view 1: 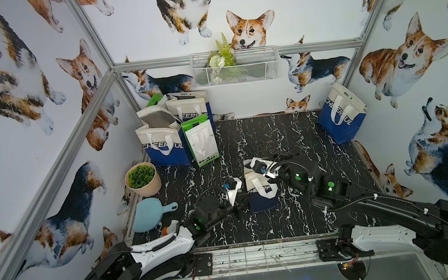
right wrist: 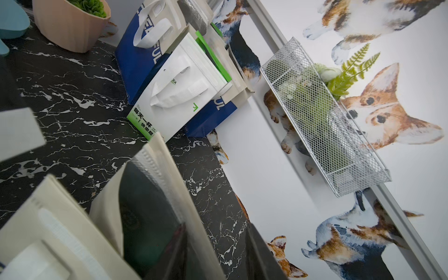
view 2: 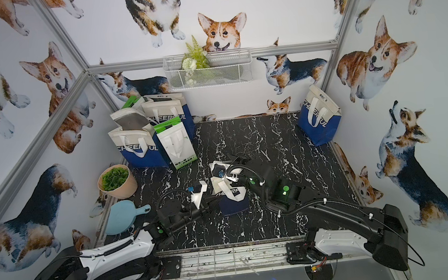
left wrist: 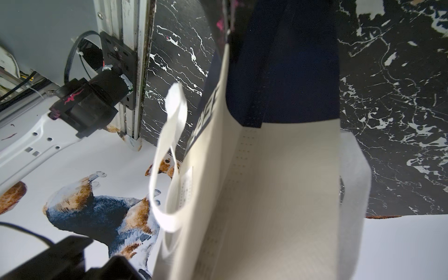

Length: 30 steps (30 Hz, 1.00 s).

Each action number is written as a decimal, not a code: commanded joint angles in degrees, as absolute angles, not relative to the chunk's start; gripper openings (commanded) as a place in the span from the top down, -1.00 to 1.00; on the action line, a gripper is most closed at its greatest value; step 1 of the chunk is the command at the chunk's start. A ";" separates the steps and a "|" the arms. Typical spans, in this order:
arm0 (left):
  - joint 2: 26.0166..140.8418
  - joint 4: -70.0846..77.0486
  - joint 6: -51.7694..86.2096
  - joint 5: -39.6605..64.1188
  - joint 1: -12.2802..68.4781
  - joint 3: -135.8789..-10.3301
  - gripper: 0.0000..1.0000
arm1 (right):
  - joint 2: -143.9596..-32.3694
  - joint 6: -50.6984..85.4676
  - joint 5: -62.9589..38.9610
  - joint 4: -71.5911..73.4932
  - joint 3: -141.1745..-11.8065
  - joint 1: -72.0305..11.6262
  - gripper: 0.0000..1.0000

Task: Open the takeout bag
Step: Open the takeout bag at the center of the board.

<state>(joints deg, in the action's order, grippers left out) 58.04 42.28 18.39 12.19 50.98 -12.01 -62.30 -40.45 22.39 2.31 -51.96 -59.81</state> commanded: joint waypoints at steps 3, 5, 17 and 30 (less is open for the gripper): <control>57.84 42.41 18.37 12.16 50.98 -11.92 1.00 | -61.29 -37.17 23.17 3.69 -51.34 -58.91 0.14; 57.82 42.36 18.37 12.05 50.98 -11.86 1.00 | -61.14 -36.29 23.33 3.73 -51.07 -58.39 0.13; 57.33 42.36 18.54 12.02 51.06 -11.75 1.00 | -59.85 -33.73 22.83 4.52 -49.56 -57.48 0.10; 56.91 42.27 18.49 11.72 51.06 -11.54 1.00 | -52.11 -26.82 15.21 6.69 -44.53 -57.48 0.05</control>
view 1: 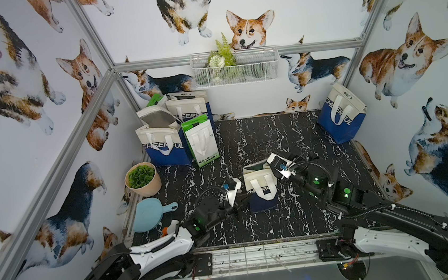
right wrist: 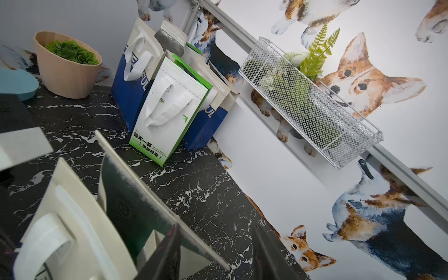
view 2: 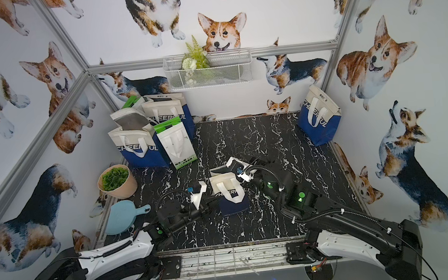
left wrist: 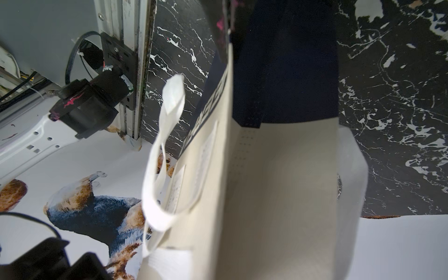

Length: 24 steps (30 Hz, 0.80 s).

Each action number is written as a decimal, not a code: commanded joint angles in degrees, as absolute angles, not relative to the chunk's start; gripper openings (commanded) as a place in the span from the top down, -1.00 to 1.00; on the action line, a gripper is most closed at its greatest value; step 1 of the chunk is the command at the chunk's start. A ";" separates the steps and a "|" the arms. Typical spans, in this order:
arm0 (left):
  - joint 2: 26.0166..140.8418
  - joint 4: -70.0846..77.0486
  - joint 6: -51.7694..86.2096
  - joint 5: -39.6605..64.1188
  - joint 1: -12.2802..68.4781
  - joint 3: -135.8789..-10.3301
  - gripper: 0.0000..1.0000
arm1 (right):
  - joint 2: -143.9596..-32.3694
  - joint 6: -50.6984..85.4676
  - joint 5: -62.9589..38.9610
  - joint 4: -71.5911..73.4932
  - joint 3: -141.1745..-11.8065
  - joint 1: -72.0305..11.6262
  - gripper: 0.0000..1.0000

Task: Open the takeout bag
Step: Open the takeout bag at the center of the board.

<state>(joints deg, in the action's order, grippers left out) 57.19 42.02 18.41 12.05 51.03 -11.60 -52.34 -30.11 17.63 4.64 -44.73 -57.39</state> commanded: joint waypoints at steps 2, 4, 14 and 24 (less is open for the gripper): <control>56.87 42.25 18.53 11.73 51.06 -11.44 1.00 | -52.21 -26.21 15.83 5.77 -44.73 -57.48 0.06; 56.66 42.17 18.50 11.70 51.07 -11.45 1.00 | -51.75 -25.05 16.28 5.07 -44.61 -57.48 0.06; 56.34 42.15 18.62 11.53 51.06 -11.34 1.00 | -47.89 -21.58 15.93 4.26 -40.99 -57.48 0.07; 55.99 41.91 18.50 11.15 51.08 -11.20 1.00 | -43.91 -14.43 12.51 2.70 -35.96 -57.48 0.09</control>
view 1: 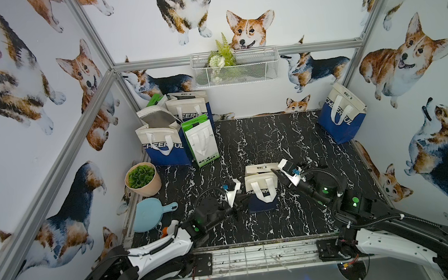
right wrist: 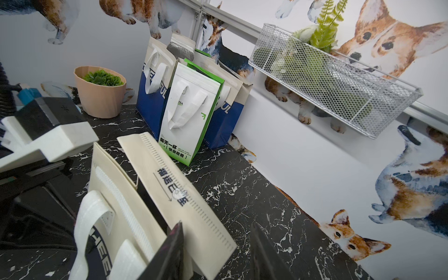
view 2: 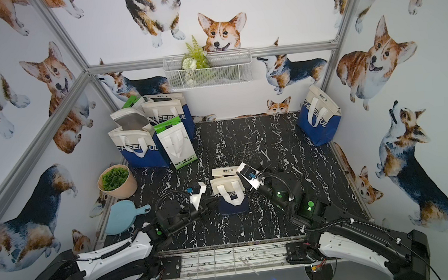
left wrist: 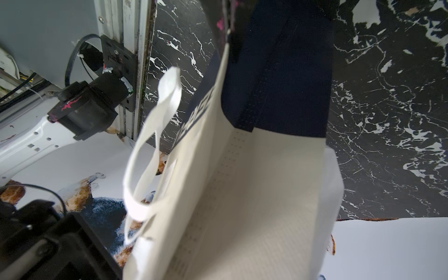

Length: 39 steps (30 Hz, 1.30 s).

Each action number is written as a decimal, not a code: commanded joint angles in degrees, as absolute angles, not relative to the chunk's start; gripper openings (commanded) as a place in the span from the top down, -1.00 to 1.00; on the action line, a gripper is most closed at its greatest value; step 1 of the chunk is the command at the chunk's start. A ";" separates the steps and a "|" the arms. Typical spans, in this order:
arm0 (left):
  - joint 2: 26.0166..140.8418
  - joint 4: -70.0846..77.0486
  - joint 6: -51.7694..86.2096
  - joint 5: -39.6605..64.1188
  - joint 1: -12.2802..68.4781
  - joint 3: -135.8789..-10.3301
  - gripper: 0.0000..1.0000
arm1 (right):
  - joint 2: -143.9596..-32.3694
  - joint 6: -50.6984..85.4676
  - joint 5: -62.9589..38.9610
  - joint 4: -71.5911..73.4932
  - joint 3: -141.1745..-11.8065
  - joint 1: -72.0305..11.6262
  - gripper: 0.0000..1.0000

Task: Open the takeout bag
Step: Open the takeout bag at the center of the board.

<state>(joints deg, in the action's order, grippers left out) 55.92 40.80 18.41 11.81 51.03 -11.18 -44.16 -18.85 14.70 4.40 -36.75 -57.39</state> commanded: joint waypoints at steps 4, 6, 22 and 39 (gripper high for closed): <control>55.64 41.69 18.53 11.08 51.05 -11.14 1.00 | -44.21 -11.23 10.40 1.70 -34.92 -57.57 0.11; 55.56 41.72 18.54 11.01 51.04 -11.08 1.00 | -44.17 -10.08 10.11 1.54 -34.40 -57.57 0.12; 56.45 42.27 18.41 11.28 51.11 -11.23 1.00 | -41.22 -6.20 7.90 -0.31 -30.18 -57.57 0.14; 56.56 42.08 18.46 11.19 51.13 -11.29 1.00 | -43.42 -5.93 5.53 0.17 -30.23 -57.56 0.11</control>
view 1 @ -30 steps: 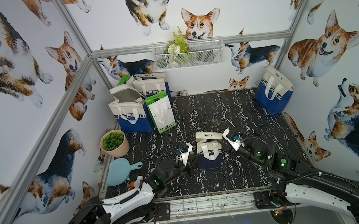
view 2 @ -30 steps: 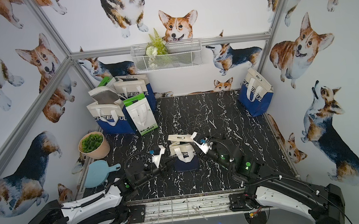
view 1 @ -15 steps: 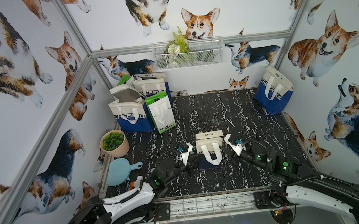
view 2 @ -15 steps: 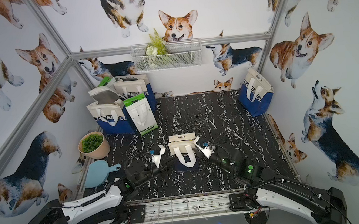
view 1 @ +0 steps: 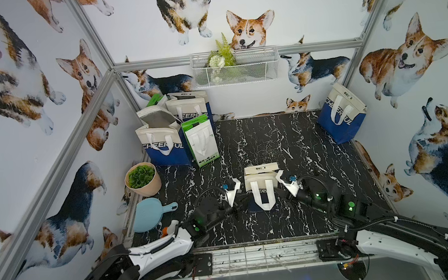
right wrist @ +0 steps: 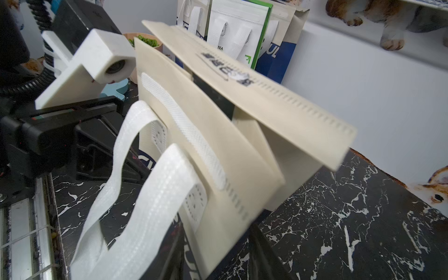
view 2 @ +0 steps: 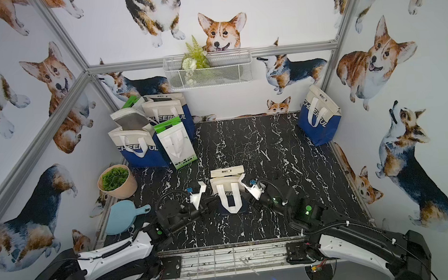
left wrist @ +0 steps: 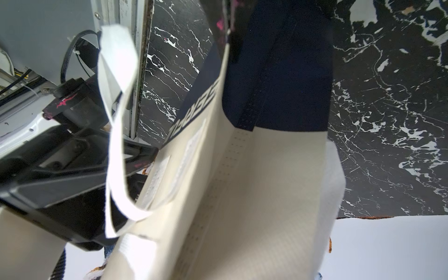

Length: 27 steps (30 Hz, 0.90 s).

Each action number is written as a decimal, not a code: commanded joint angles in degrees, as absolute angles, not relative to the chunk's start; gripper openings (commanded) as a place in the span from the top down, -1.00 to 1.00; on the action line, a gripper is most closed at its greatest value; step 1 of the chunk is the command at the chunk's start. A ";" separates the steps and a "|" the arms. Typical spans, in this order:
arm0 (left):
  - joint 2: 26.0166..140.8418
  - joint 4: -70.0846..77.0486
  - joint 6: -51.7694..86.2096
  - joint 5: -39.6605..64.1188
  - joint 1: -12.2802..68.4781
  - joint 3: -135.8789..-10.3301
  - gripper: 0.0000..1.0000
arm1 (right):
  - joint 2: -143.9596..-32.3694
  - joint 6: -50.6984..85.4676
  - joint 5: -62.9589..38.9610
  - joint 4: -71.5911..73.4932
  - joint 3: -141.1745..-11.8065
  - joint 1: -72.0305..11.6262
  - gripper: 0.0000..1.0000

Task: Open the takeout bag
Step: Open the takeout bag at the center of the board.

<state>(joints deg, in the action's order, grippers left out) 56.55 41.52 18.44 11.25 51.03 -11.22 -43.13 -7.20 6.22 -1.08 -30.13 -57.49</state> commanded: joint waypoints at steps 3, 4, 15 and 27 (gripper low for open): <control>56.60 42.15 18.49 11.25 51.15 -11.42 1.00 | -44.01 -6.14 3.44 0.66 -30.31 -57.56 0.11; 56.68 42.08 18.44 11.19 51.15 -11.43 1.00 | -44.12 -6.19 3.00 0.70 -30.45 -57.54 0.11; 56.67 42.04 18.44 11.27 51.15 -11.43 1.00 | -46.23 -5.89 3.04 1.23 -30.63 -57.53 0.10; 55.84 42.03 18.46 10.79 51.15 -11.10 0.88 | -51.56 -6.57 -2.29 5.20 -32.37 -57.55 1.00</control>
